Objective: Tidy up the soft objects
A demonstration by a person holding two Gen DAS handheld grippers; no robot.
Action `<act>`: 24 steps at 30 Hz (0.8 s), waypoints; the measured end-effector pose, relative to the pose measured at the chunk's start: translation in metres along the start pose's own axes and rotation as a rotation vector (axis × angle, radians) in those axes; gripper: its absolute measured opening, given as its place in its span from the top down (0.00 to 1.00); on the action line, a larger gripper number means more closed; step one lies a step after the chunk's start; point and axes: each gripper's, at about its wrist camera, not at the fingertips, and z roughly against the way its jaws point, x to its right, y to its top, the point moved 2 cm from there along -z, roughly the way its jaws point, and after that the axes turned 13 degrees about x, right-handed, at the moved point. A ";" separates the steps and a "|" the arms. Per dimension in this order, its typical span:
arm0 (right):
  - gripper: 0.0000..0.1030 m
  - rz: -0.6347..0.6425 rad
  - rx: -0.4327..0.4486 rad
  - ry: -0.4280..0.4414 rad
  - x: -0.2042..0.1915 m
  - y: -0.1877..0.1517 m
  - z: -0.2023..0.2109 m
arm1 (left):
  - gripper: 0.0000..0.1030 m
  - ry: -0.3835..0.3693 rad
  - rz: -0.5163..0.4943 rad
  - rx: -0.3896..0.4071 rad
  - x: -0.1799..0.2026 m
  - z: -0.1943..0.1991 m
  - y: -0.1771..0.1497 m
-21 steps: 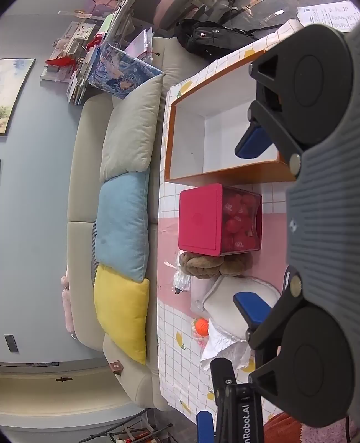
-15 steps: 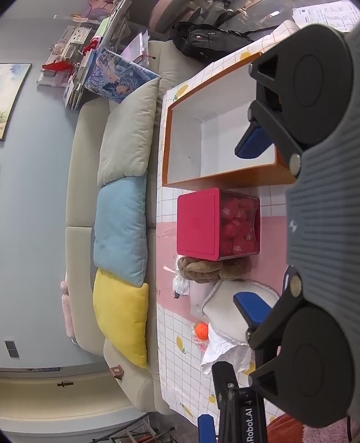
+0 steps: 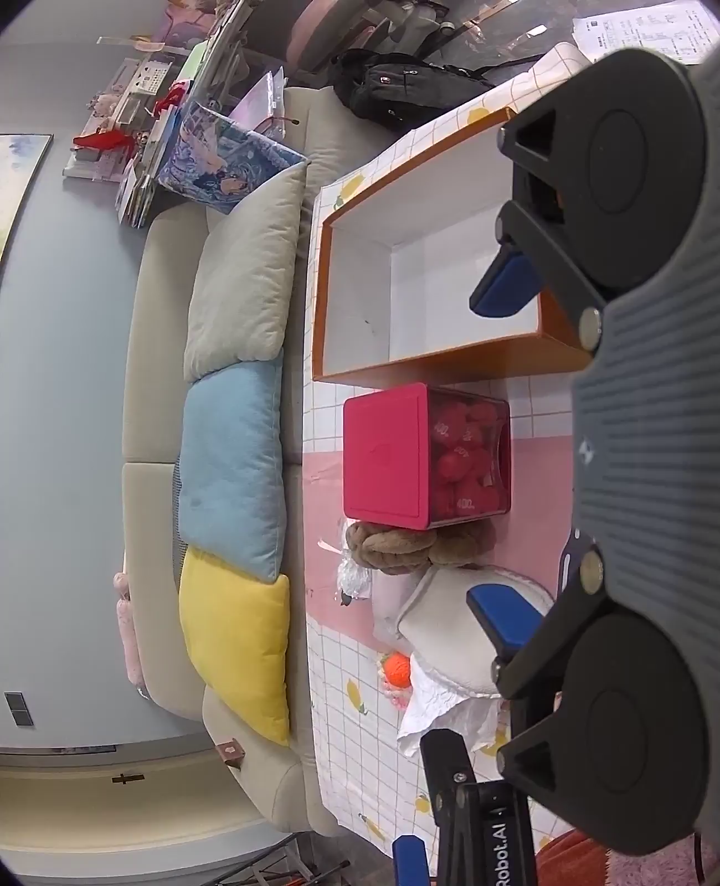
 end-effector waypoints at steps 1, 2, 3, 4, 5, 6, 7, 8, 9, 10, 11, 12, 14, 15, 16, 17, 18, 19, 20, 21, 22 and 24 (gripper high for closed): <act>0.03 -0.001 0.000 -0.002 0.001 -0.001 0.000 | 0.00 0.000 -0.002 0.000 0.000 0.000 0.000; 0.03 -0.003 0.000 -0.004 0.002 -0.001 0.000 | 0.00 0.000 -0.001 0.000 0.000 0.000 0.000; 0.03 -0.005 -0.001 -0.007 0.002 -0.001 -0.001 | 0.00 -0.001 -0.002 -0.001 0.001 0.000 0.000; 0.03 -0.007 -0.002 -0.009 0.002 -0.001 -0.001 | 0.00 -0.001 -0.003 -0.001 0.001 0.000 0.000; 0.03 -0.009 -0.003 -0.011 0.003 -0.001 -0.002 | 0.00 -0.001 -0.003 0.000 0.001 0.000 0.000; 0.03 -0.011 -0.004 -0.012 0.003 -0.001 -0.002 | 0.00 -0.001 -0.003 0.000 0.001 -0.001 -0.001; 0.03 -0.012 -0.006 -0.013 0.003 -0.001 -0.002 | 0.00 -0.002 -0.003 -0.001 0.001 -0.001 -0.001; 0.03 -0.013 -0.009 -0.014 0.002 -0.002 -0.003 | 0.00 -0.001 -0.003 -0.001 0.002 -0.001 -0.001; 0.03 -0.013 -0.010 -0.015 0.002 -0.002 -0.003 | 0.00 -0.001 -0.003 -0.002 0.002 -0.001 -0.001; 0.03 -0.013 -0.011 -0.015 0.002 -0.002 -0.004 | 0.00 -0.001 -0.004 -0.001 0.002 -0.001 -0.001; 0.03 -0.013 -0.011 -0.015 0.002 -0.002 -0.004 | 0.00 0.000 -0.004 -0.001 0.002 -0.001 -0.001; 0.03 -0.013 -0.010 -0.016 0.002 -0.002 -0.004 | 0.00 0.000 -0.004 -0.002 0.002 -0.001 -0.002; 0.03 -0.012 -0.010 -0.016 0.002 -0.003 -0.004 | 0.00 -0.001 -0.005 -0.001 0.002 -0.001 -0.001; 0.03 -0.012 -0.010 -0.016 0.001 -0.002 -0.004 | 0.00 -0.002 -0.005 -0.001 0.002 -0.001 -0.002; 0.03 -0.012 -0.011 -0.016 0.001 -0.003 -0.005 | 0.00 -0.001 -0.006 -0.002 0.003 -0.002 -0.002; 0.03 -0.012 -0.011 -0.016 0.002 -0.003 -0.004 | 0.00 -0.001 -0.007 -0.002 0.003 -0.002 -0.002; 0.03 -0.013 -0.012 -0.016 0.002 -0.003 -0.005 | 0.00 -0.001 -0.006 -0.002 0.003 -0.002 -0.002; 0.03 -0.013 -0.014 -0.017 0.002 -0.003 -0.006 | 0.00 0.000 -0.006 -0.002 0.003 -0.002 -0.002; 0.03 -0.013 -0.014 -0.017 0.002 -0.004 -0.006 | 0.00 0.000 -0.007 -0.003 0.003 -0.002 -0.002; 0.03 -0.013 -0.015 -0.017 0.002 -0.005 -0.006 | 0.00 0.000 -0.007 -0.003 0.003 -0.002 -0.002; 0.03 -0.013 -0.016 -0.018 0.002 -0.005 -0.006 | 0.00 0.000 -0.007 -0.003 0.003 -0.002 -0.002; 0.03 -0.013 -0.017 -0.018 0.003 -0.006 -0.006 | 0.00 -0.001 -0.008 -0.003 0.003 -0.002 -0.002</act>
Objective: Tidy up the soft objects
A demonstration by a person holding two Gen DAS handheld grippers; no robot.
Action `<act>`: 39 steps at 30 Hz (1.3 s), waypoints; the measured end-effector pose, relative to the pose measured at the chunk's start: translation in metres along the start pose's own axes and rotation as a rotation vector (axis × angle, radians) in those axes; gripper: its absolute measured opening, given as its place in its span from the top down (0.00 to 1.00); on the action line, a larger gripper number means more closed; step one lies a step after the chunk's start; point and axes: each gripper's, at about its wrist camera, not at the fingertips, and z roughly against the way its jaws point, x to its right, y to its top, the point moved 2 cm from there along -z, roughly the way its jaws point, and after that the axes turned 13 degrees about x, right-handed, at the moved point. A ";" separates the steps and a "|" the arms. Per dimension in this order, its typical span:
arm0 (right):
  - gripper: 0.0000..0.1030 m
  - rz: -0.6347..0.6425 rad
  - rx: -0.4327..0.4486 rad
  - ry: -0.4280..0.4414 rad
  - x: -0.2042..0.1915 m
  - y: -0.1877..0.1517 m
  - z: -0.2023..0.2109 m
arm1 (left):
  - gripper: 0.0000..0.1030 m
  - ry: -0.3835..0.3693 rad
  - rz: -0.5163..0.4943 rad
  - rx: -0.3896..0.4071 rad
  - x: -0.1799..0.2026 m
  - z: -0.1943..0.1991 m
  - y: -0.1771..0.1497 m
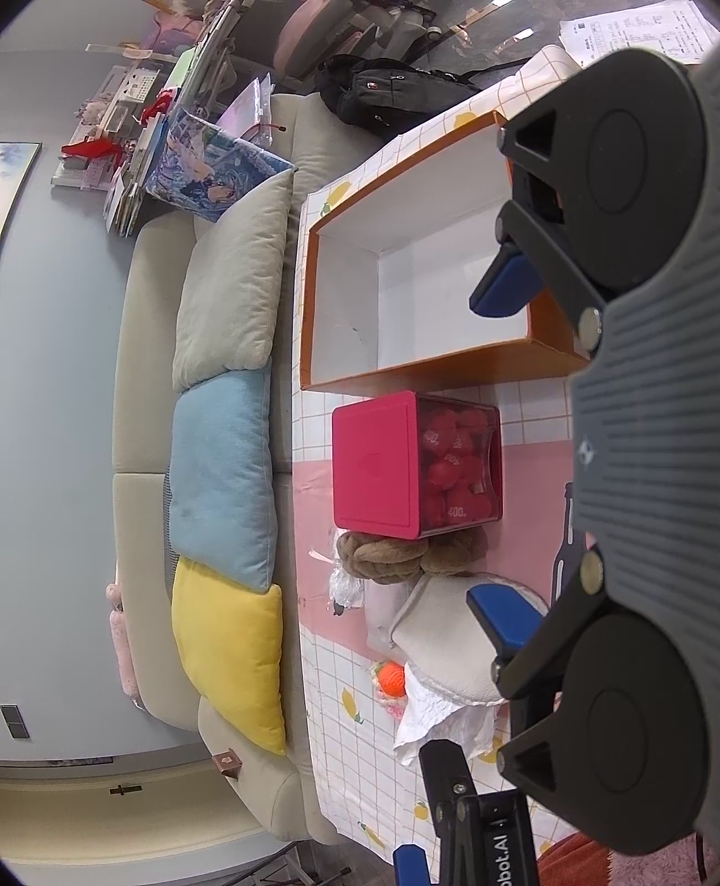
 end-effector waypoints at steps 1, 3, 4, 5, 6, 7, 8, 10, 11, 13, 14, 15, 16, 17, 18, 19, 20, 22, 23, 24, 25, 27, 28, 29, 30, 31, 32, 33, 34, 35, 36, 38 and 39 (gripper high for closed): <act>0.03 0.000 0.000 0.000 0.000 0.000 0.000 | 0.00 0.000 -0.001 0.000 0.000 0.000 0.000; 0.03 0.000 0.000 0.000 0.000 0.000 0.000 | 0.00 -0.001 -0.001 -0.001 0.001 0.000 0.000; 0.03 0.000 0.000 0.000 0.000 0.000 0.000 | 0.00 0.000 -0.001 -0.001 0.000 0.000 0.000; 0.03 0.000 -0.001 0.000 0.000 0.000 0.000 | 0.00 -0.001 -0.001 -0.001 0.001 0.000 0.000; 0.03 0.000 -0.002 0.000 0.000 0.000 0.000 | 0.00 -0.001 -0.001 -0.001 0.001 0.000 0.000; 0.03 -0.001 -0.003 -0.001 0.000 -0.001 0.000 | 0.00 -0.001 -0.002 -0.001 0.001 0.000 -0.001; 0.03 -0.001 -0.004 -0.002 0.000 -0.001 0.000 | 0.00 -0.001 -0.002 -0.001 0.002 -0.001 -0.002; 0.03 -0.002 -0.005 -0.003 0.001 0.000 0.000 | 0.00 -0.001 -0.002 -0.001 0.001 0.000 -0.002; 0.03 -0.003 -0.006 -0.003 0.001 0.000 0.000 | 0.00 -0.001 -0.002 -0.001 0.002 -0.001 -0.002; 0.03 -0.003 -0.006 -0.004 0.001 0.000 -0.001 | 0.00 0.000 -0.003 -0.001 0.002 -0.001 -0.002; 0.03 -0.002 -0.006 -0.003 0.001 0.000 -0.001 | 0.00 0.000 -0.003 -0.001 0.002 -0.001 -0.002; 0.03 -0.002 -0.006 -0.004 0.001 0.000 -0.001 | 0.00 0.000 -0.002 -0.002 0.002 -0.001 -0.002; 0.03 -0.002 -0.007 -0.003 0.001 0.000 -0.001 | 0.00 0.000 -0.003 -0.002 0.002 -0.001 -0.002; 0.03 -0.002 -0.007 -0.003 0.001 0.000 -0.001 | 0.00 0.000 -0.003 -0.002 0.002 -0.001 -0.002; 0.03 -0.002 -0.007 -0.003 0.001 0.000 -0.001 | 0.00 0.000 -0.002 -0.002 0.002 -0.001 -0.001; 0.03 -0.003 -0.006 -0.003 0.001 0.000 -0.001 | 0.00 0.000 -0.002 -0.002 0.002 -0.001 -0.001; 0.03 -0.003 -0.007 -0.004 0.001 0.000 -0.001 | 0.00 0.000 -0.002 -0.002 0.002 -0.001 -0.002; 0.03 -0.003 -0.007 -0.003 0.001 0.000 -0.001 | 0.00 0.000 -0.003 -0.003 0.002 -0.001 -0.001; 0.03 -0.003 -0.007 -0.003 0.001 0.000 -0.001 | 0.00 0.000 -0.003 -0.003 0.002 -0.001 -0.002; 0.03 -0.003 -0.008 -0.004 0.001 0.000 -0.001 | 0.00 0.000 -0.003 -0.003 0.003 -0.001 -0.002; 0.03 -0.002 -0.008 -0.004 0.001 0.000 -0.001 | 0.00 0.000 -0.003 -0.003 0.002 -0.001 -0.001; 0.03 -0.002 -0.008 -0.004 0.001 0.001 -0.001 | 0.00 0.000 -0.002 -0.003 0.003 -0.001 -0.002; 0.03 -0.002 -0.009 -0.005 0.001 0.000 -0.001 | 0.00 0.000 -0.003 -0.003 0.002 -0.001 -0.001; 0.03 -0.003 -0.008 -0.005 0.002 0.000 -0.001 | 0.00 0.000 -0.003 -0.003 0.002 -0.001 -0.001; 0.03 -0.003 -0.009 -0.005 0.002 0.000 -0.001 | 0.00 0.000 -0.003 -0.004 0.003 -0.001 -0.002; 0.03 -0.003 -0.009 -0.005 0.002 0.000 -0.001 | 0.00 -0.001 -0.003 -0.004 0.002 -0.001 -0.001; 0.03 -0.003 -0.010 -0.005 0.002 0.000 -0.001 | 0.00 -0.001 -0.003 -0.004 0.002 -0.001 -0.001; 0.03 -0.004 -0.011 -0.005 0.002 -0.001 -0.001 | 0.00 0.000 -0.003 -0.004 0.002 -0.001 -0.001; 0.03 -0.004 -0.012 -0.006 0.003 -0.001 -0.001 | 0.00 0.000 -0.003 -0.004 0.002 -0.001 -0.001; 0.03 -0.005 -0.013 -0.006 0.003 -0.001 -0.002 | 0.00 0.000 -0.003 -0.004 0.002 -0.001 -0.001; 0.03 -0.005 -0.014 -0.007 0.003 -0.001 -0.002 | 0.00 0.000 -0.003 -0.004 0.003 -0.002 -0.002; 0.03 -0.007 -0.017 -0.007 0.003 -0.001 -0.002 | 0.00 0.000 -0.004 -0.004 0.002 -0.001 -0.001; 0.03 -0.008 -0.019 -0.008 0.003 -0.002 -0.002 | 0.00 0.000 -0.003 -0.004 0.002 -0.001 -0.001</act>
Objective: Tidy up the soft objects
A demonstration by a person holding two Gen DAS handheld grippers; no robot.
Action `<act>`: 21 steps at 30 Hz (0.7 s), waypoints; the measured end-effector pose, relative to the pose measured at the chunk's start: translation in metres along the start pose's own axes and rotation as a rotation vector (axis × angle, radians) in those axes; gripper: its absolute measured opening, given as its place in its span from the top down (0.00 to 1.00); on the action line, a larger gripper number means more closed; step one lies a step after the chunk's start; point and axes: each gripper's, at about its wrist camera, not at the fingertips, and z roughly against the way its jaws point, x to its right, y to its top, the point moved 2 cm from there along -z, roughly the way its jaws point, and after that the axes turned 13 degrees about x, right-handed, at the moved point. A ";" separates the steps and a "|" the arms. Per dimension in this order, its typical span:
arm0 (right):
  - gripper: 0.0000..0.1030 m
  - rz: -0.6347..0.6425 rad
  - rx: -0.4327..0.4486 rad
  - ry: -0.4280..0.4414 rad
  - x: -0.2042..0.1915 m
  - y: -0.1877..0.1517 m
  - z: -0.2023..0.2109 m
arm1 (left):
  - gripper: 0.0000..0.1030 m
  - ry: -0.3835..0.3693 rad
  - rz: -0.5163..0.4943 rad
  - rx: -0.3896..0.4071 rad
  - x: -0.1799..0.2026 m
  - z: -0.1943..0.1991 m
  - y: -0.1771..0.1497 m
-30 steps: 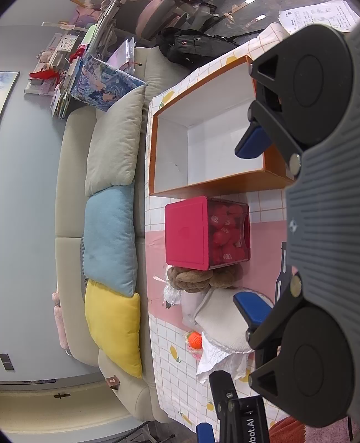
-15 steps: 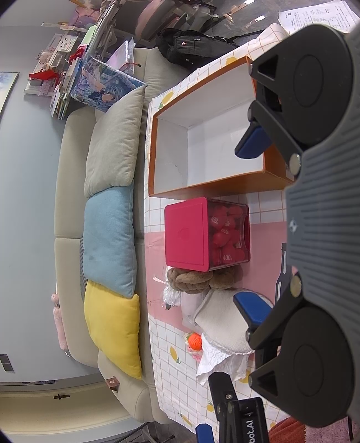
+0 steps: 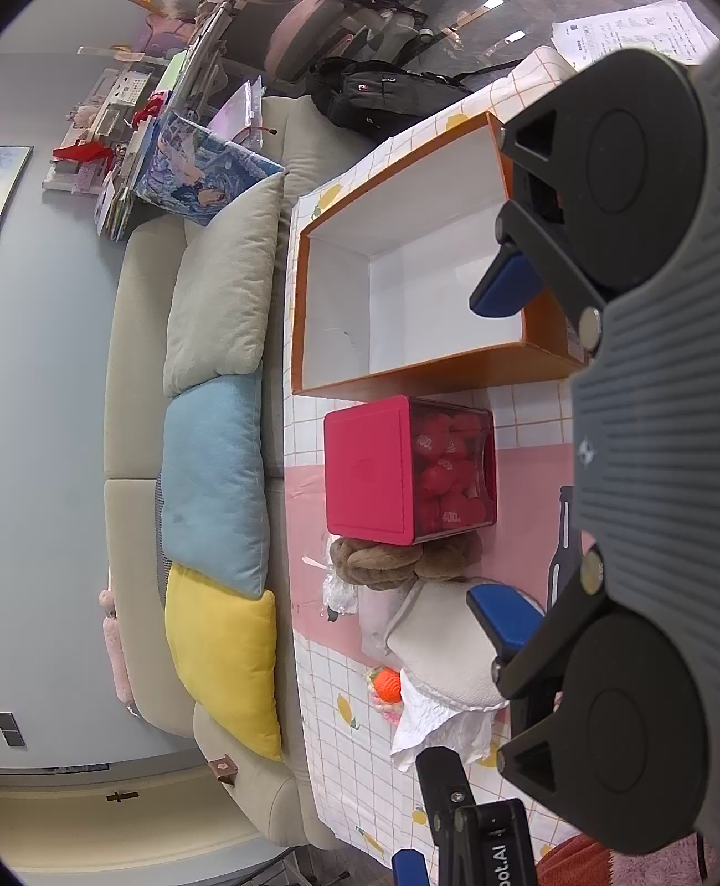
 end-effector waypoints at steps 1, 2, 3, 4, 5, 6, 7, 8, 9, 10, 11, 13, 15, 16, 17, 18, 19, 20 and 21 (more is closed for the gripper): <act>0.03 -0.001 -0.002 0.000 0.000 0.000 -0.001 | 0.00 0.000 0.000 0.000 0.000 0.000 0.000; 0.03 -0.002 -0.005 -0.001 0.000 0.001 -0.001 | 0.00 0.000 0.000 0.000 0.001 0.000 0.000; 0.03 -0.003 -0.007 -0.002 0.000 0.001 -0.001 | 0.00 0.000 0.001 0.000 0.001 -0.001 0.000; 0.03 -0.004 -0.009 -0.002 0.000 0.001 -0.001 | 0.00 0.000 0.000 -0.001 0.000 0.000 0.000; 0.03 -0.005 -0.010 -0.003 0.000 0.001 -0.001 | 0.00 0.000 0.000 -0.002 0.001 0.000 0.000; 0.03 -0.005 -0.012 -0.004 0.000 0.001 -0.001 | 0.00 -0.001 -0.002 -0.002 0.001 -0.001 -0.003; 0.03 -0.006 -0.013 -0.004 0.001 0.000 -0.001 | 0.00 -0.002 -0.004 -0.003 0.002 -0.002 -0.006; 0.03 -0.007 -0.014 -0.004 0.001 0.001 -0.001 | 0.00 -0.002 -0.003 -0.002 0.002 -0.001 -0.005; 0.03 -0.007 -0.016 -0.004 0.001 0.001 -0.001 | 0.00 -0.002 -0.003 -0.002 0.002 -0.001 -0.005; 0.03 -0.007 -0.018 -0.005 0.001 0.001 -0.002 | 0.00 -0.002 -0.003 -0.002 0.002 -0.002 -0.005; 0.03 -0.007 -0.021 -0.005 0.001 0.001 -0.002 | 0.00 -0.003 -0.003 -0.003 0.003 -0.002 -0.006; 0.03 -0.006 -0.028 -0.006 0.000 0.001 -0.003 | 0.00 -0.005 -0.003 -0.005 0.004 -0.003 -0.008; 0.03 -0.003 -0.036 -0.006 0.000 0.001 -0.005 | 0.00 -0.008 -0.001 -0.008 0.006 -0.003 -0.012; 0.03 -0.003 -0.040 -0.005 0.000 0.000 -0.006 | 0.00 -0.010 0.002 -0.009 0.005 -0.003 -0.011; 0.03 -0.002 -0.043 -0.003 0.000 0.000 -0.006 | 0.00 -0.011 0.005 -0.008 0.004 -0.003 -0.012; 0.03 -0.001 -0.047 -0.001 0.000 -0.001 -0.007 | 0.00 -0.017 0.014 -0.002 0.003 -0.002 -0.012; 0.03 0.001 -0.051 -0.001 0.000 -0.001 -0.008 | 0.00 -0.031 0.026 0.001 0.001 -0.001 -0.010; 0.03 0.003 -0.053 0.001 0.000 -0.001 -0.010 | 0.00 -0.043 0.038 0.004 -0.001 -0.001 -0.009; 0.03 0.004 -0.056 0.004 0.000 0.000 -0.012 | 0.04 -0.052 0.047 0.005 -0.003 -0.001 -0.007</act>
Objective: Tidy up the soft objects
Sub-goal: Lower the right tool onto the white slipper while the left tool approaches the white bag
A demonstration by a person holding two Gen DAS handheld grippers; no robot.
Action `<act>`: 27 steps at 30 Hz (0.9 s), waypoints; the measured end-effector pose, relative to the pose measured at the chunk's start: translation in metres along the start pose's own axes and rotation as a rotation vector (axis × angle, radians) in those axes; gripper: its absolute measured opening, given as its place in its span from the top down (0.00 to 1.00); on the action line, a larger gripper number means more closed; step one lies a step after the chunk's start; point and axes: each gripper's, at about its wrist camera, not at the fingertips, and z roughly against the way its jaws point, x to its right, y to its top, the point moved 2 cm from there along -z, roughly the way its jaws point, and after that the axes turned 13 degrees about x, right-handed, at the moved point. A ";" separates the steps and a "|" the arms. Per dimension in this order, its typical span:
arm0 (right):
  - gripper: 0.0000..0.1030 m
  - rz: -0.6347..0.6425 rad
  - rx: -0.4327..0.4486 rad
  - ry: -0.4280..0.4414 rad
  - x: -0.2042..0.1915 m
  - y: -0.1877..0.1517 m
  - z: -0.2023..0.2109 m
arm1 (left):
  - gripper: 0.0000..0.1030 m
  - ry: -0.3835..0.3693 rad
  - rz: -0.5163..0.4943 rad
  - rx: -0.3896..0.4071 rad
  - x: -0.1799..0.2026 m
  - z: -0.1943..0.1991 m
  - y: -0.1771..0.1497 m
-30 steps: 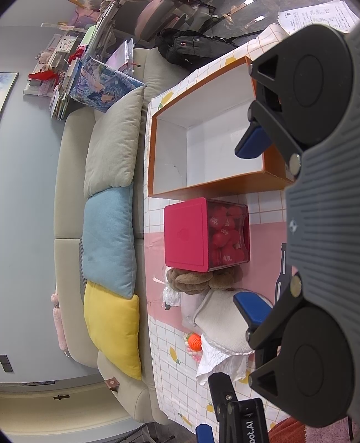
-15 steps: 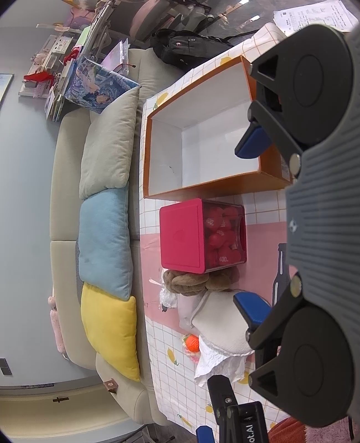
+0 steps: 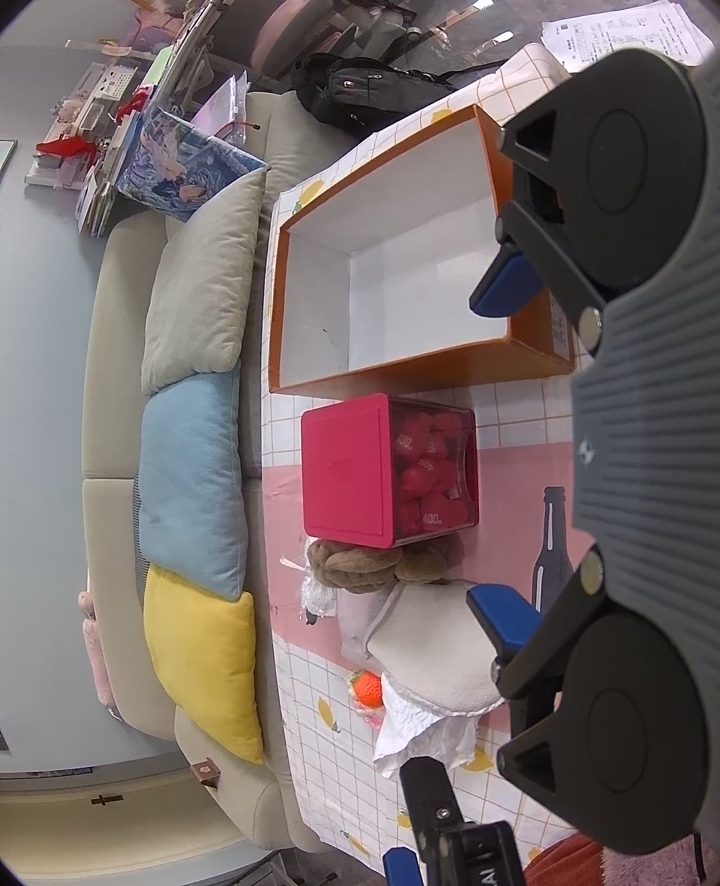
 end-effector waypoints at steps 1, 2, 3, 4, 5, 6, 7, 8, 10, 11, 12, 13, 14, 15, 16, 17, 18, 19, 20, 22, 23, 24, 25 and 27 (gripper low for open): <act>0.03 0.002 -0.002 0.005 0.000 0.000 -0.002 | 0.07 -0.006 -0.002 -0.005 -0.001 -0.001 0.001; 0.03 0.005 -0.004 0.010 0.000 0.001 -0.004 | 0.08 -0.010 -0.009 -0.014 -0.001 -0.004 0.000; 0.03 0.007 -0.007 0.018 -0.001 0.001 -0.006 | 0.08 -0.018 -0.010 -0.023 -0.002 -0.006 0.000; 0.03 0.007 -0.009 0.031 -0.001 0.002 -0.008 | 0.10 -0.039 -0.002 -0.026 -0.003 -0.008 -0.001; 0.03 0.004 -0.010 0.050 -0.001 0.002 -0.010 | 0.10 -0.062 0.012 -0.024 -0.005 -0.010 -0.002; 0.03 0.002 -0.009 0.070 -0.002 0.002 -0.013 | 0.12 -0.084 0.027 -0.025 -0.008 -0.012 -0.003; 0.03 0.001 -0.005 0.091 -0.003 0.002 -0.015 | 0.18 -0.094 0.041 -0.028 -0.011 -0.014 -0.004; 0.03 0.003 0.002 0.107 -0.005 0.001 -0.018 | 0.21 -0.096 0.050 -0.034 -0.014 -0.017 -0.006; 0.03 0.014 0.011 0.132 -0.009 0.000 -0.025 | 0.29 -0.085 0.053 -0.055 -0.021 -0.025 -0.011; 0.05 0.020 0.014 0.148 -0.011 0.000 -0.028 | 0.30 -0.084 0.057 -0.065 -0.025 -0.028 -0.013; 0.07 0.025 0.015 0.167 -0.015 0.000 -0.032 | 0.30 -0.083 0.064 -0.074 -0.029 -0.031 -0.016; 0.12 0.026 0.010 0.187 -0.017 0.000 -0.037 | 0.30 -0.077 0.073 -0.084 -0.034 -0.036 -0.018; 0.14 0.025 0.002 0.208 -0.021 0.000 -0.042 | 0.30 -0.070 0.076 -0.092 -0.038 -0.039 -0.021; 0.15 0.025 -0.011 0.224 -0.024 -0.001 -0.048 | 0.29 -0.063 0.076 -0.100 -0.042 -0.042 -0.023; 0.15 0.024 -0.027 0.237 -0.028 -0.003 -0.055 | 0.29 -0.053 0.075 -0.109 -0.047 -0.046 -0.026; 0.15 0.025 -0.043 0.247 -0.032 -0.004 -0.062 | 0.29 -0.042 0.072 -0.119 -0.051 -0.049 -0.027; 0.16 0.025 -0.058 0.258 -0.036 -0.006 -0.068 | 0.29 -0.034 0.068 -0.130 -0.054 -0.052 -0.029; 0.16 0.027 -0.072 0.268 -0.041 -0.007 -0.074 | 0.29 -0.031 0.063 -0.138 -0.058 -0.056 -0.029; 0.16 0.029 -0.083 0.276 -0.045 -0.008 -0.080 | 0.29 -0.033 0.062 -0.146 -0.062 -0.059 -0.030; 0.17 0.033 -0.106 0.294 -0.054 -0.010 -0.090 | 0.29 -0.039 0.076 -0.168 -0.071 -0.069 -0.032; 0.21 0.037 -0.117 0.302 -0.058 -0.011 -0.094 | 0.30 -0.037 0.080 -0.183 -0.074 -0.075 -0.035; 0.23 0.040 -0.122 0.309 -0.063 -0.011 -0.098 | 0.30 -0.041 0.080 -0.194 -0.076 -0.080 -0.038; 0.24 0.042 -0.125 0.313 -0.066 -0.011 -0.101 | 0.33 -0.047 0.075 -0.206 -0.078 -0.087 -0.042; 0.24 0.040 -0.127 0.314 -0.072 -0.011 -0.106 | 0.39 -0.061 0.063 -0.230 -0.077 -0.096 -0.050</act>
